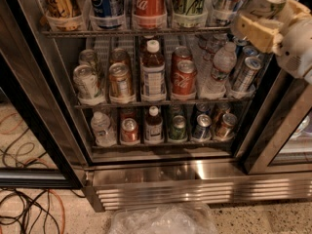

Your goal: Pick 7up can from top shelf of fridge

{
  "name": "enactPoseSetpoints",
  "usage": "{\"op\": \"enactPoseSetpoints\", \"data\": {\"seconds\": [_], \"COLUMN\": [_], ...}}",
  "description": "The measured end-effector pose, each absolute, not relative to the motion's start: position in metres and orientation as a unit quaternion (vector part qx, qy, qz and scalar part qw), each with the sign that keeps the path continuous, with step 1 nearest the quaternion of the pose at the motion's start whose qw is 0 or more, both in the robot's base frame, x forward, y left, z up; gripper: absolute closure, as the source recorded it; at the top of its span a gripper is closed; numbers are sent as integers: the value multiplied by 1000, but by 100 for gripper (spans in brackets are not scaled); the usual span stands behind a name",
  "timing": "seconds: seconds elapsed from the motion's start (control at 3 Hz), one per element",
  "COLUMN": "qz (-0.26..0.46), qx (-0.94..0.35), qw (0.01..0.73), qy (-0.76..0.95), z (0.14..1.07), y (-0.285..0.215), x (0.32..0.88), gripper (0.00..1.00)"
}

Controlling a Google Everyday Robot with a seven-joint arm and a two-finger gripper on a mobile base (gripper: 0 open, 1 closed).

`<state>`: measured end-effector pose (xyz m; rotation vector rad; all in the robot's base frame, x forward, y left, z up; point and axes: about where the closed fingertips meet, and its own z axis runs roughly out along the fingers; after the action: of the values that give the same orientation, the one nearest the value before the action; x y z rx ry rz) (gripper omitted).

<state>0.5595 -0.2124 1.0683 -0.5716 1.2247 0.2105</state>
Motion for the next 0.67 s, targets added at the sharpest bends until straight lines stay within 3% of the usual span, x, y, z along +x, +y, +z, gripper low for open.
{"op": "enactPoseSetpoints", "data": {"seconds": [0.67], "qz": [105], "qx": [-306], "qw": [757], "qy": [567], "z": [1051], "y": [-199], "x": [558], "gripper": [100]}}
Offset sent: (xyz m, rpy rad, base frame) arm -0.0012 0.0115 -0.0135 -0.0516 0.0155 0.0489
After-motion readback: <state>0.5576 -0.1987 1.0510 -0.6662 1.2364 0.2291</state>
